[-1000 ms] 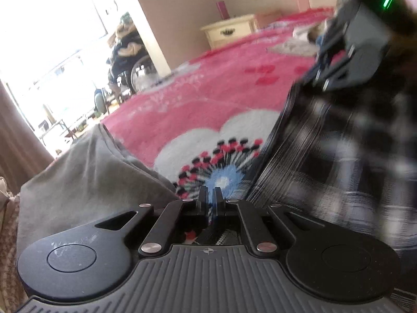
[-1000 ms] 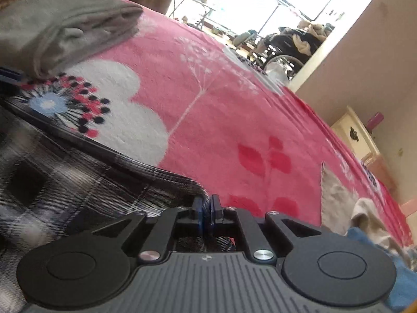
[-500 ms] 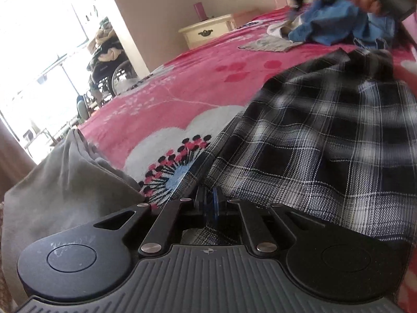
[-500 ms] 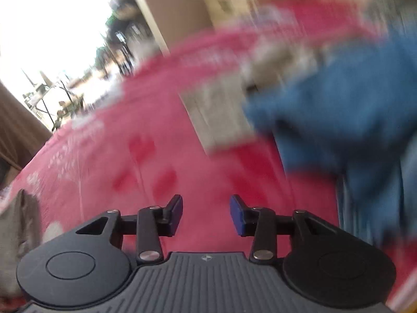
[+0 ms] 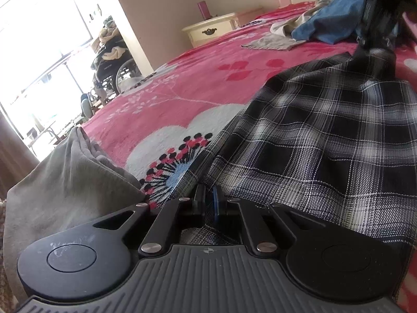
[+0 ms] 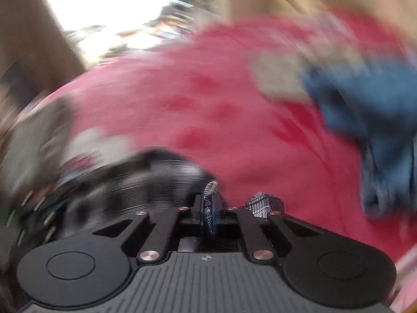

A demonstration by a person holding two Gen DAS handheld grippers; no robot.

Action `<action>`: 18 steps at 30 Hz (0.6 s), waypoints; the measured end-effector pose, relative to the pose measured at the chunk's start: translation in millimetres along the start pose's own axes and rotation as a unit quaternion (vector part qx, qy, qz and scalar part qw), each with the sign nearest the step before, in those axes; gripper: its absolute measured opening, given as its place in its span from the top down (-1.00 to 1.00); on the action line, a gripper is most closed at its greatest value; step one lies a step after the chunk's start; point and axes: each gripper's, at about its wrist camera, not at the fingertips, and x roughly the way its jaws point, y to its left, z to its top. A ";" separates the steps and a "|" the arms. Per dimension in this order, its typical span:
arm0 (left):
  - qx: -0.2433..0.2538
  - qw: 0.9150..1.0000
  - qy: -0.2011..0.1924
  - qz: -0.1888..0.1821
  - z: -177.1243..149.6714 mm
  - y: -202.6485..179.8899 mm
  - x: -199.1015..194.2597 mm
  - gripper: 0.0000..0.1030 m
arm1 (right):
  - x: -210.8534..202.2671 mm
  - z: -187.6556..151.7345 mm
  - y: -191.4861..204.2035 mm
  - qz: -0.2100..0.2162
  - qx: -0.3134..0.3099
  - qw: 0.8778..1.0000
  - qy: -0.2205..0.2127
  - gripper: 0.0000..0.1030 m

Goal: Fold clothes

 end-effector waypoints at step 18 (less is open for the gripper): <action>0.001 1.000 -0.006 0.000 -3.9 -1.0 -2.0 0.91 | -77.6 -51.0 95.3 0.151 -0.221 0.963 0.009 0.32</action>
